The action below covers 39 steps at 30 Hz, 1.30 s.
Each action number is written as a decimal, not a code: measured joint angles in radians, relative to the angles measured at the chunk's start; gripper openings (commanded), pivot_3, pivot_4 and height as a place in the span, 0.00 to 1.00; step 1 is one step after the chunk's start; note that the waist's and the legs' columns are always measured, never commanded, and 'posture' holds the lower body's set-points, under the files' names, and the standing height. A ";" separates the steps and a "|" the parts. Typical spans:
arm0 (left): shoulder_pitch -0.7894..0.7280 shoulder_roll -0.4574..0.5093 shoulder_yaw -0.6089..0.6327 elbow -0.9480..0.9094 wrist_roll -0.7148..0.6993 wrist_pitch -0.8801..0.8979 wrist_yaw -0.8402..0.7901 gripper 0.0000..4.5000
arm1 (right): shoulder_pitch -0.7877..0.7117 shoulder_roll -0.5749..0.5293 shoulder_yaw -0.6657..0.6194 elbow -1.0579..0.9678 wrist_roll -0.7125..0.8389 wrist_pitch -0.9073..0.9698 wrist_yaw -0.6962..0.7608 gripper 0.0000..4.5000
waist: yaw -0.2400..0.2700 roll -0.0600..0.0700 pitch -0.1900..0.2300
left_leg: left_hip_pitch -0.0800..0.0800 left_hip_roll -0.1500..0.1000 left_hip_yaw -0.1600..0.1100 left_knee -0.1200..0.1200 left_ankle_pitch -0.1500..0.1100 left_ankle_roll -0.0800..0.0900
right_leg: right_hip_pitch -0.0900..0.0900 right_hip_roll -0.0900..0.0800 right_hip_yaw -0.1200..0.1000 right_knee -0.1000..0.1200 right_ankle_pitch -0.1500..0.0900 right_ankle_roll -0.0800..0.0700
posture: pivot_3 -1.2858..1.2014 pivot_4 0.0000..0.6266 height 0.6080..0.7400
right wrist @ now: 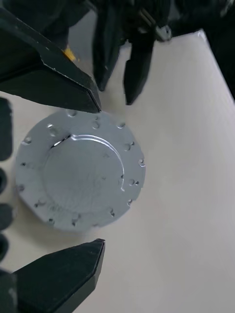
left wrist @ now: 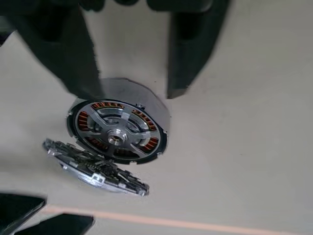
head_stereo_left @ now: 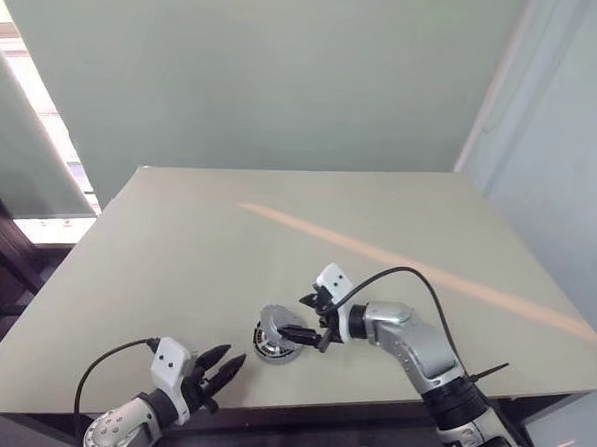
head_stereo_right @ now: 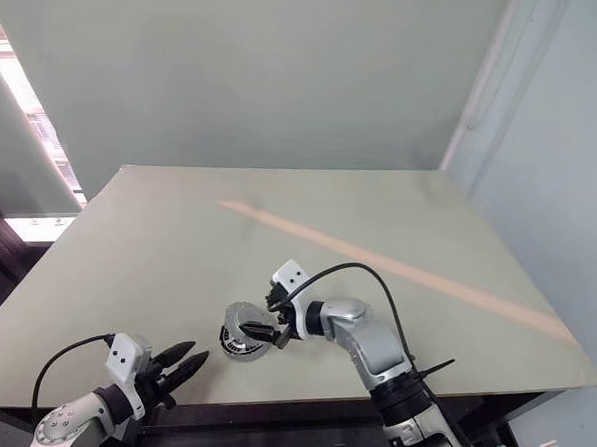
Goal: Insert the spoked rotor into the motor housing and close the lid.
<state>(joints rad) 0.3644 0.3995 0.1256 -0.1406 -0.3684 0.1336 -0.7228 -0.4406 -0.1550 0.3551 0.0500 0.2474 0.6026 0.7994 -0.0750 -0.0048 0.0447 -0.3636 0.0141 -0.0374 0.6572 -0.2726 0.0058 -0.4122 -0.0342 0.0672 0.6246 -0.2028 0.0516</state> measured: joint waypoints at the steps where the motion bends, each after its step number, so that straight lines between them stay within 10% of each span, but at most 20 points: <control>1: -0.002 0.002 0.000 0.000 -0.001 0.004 -0.001 0.14 | -0.008 -0.009 -0.004 0.002 0.011 0.000 0.027 1.00 | 0.000 0.000 0.000 | 0.000 0.000 0.000 0.000 0.000 0.000 | 0.001 0.000 0.000 0.000 0.000 0.000 | 0.52 0.00 1.00; 3: -0.011 0.009 -0.001 0.000 -0.002 0.010 -0.008 0.00 | -0.028 -0.025 -0.025 0.019 0.042 -0.015 0.087 1.00 | 0.000 0.000 0.000 | 0.000 0.000 0.000 0.000 0.000 0.000 | 0.001 0.000 0.000 0.000 0.000 0.000 | 0.52 0.00 1.00; 39: 0.037 0.037 -0.026 -0.069 -0.002 0.019 -0.035 0.00 | -0.288 0.125 0.004 0.852 -0.173 -0.667 0.386 1.00 | -0.002 0.002 0.001 | 0.002 0.000 0.001 0.002 0.000 0.000 | 0.003 0.000 0.001 0.003 0.000 0.000 | 0.52 0.00 1.00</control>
<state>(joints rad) 0.4015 0.4361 0.0994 -0.2094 -0.3704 0.1527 -0.7576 -0.7283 -0.0295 0.3591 0.9021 0.0741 -0.0646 1.1852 -0.0767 -0.0028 0.0456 -0.3620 0.0137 -0.0369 0.6594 -0.2724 0.0059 -0.4092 -0.0338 0.0682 0.6274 -0.2024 0.0515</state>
